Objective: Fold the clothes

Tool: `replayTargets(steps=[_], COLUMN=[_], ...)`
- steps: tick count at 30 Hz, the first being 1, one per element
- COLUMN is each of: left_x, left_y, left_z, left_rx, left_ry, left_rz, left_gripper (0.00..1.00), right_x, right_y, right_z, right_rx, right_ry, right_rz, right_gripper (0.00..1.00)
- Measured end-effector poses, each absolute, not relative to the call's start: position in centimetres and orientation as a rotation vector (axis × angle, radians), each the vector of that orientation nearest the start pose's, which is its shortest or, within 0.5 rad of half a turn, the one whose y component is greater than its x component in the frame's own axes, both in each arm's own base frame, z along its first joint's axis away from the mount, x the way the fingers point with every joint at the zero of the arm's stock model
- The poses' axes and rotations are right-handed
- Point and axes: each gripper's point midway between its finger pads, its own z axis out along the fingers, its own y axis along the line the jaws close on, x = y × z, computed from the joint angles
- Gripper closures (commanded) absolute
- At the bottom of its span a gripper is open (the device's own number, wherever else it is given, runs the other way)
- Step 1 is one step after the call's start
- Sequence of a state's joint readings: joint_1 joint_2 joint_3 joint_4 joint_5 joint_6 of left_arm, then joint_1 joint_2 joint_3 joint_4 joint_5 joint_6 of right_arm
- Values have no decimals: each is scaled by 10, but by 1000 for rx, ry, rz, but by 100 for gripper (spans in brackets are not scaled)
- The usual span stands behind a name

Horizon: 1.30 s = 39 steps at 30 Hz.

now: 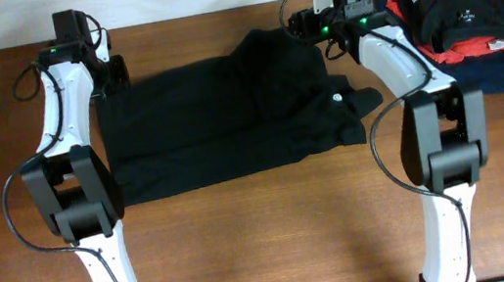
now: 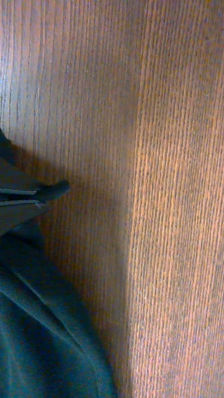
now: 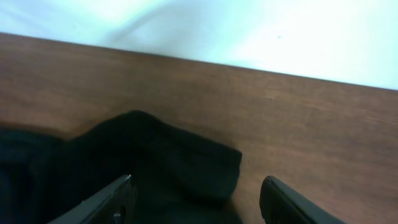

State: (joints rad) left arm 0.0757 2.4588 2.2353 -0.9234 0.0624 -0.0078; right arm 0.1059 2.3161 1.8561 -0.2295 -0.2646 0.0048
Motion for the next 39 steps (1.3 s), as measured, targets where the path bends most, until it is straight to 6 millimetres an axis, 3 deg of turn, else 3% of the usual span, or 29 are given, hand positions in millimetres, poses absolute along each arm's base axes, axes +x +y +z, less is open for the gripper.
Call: replayTargets(steps=[7,13,20,23,28,33,34,36,37,39], left_x=[577,577,577,577,577,577,577,577,577,577], left_y=[34,34,36,36,36,36,36,36,36,36], left_z=[60,60,60,60,60,60,60,60,60,60], left_rx=[-97,-97,-100,-100,-100,-100,-100,-100,-100,-100], left_ry=[2714,2714,2714,2714,2714,2714,2714,2714,2714,2714], left_rz=[-55,-55,-45,-43,-41,-41,-41,-41,-41,-41], left_gripper=[99,99,99,99,99,99,99,99,99,99], right_x=[627,640,647,652,657,656,656,656,656,656], right_y=[114,116,116,117,119,119,119,119,119,120], right_z=[55,59,34,32,34,18,16,17,17,17], right_rx=[-204,-187,-153,-148,-138,-134,-134,-135,-134,-127], right_ry=[2282,2213,2202,2179,2141,2163,2163,2161,2161,2165], right_rz=[398,410,427,430,439,441,441,441,441,445], right_gripper=[36,35,35,35,55,57,62,89,96,96])
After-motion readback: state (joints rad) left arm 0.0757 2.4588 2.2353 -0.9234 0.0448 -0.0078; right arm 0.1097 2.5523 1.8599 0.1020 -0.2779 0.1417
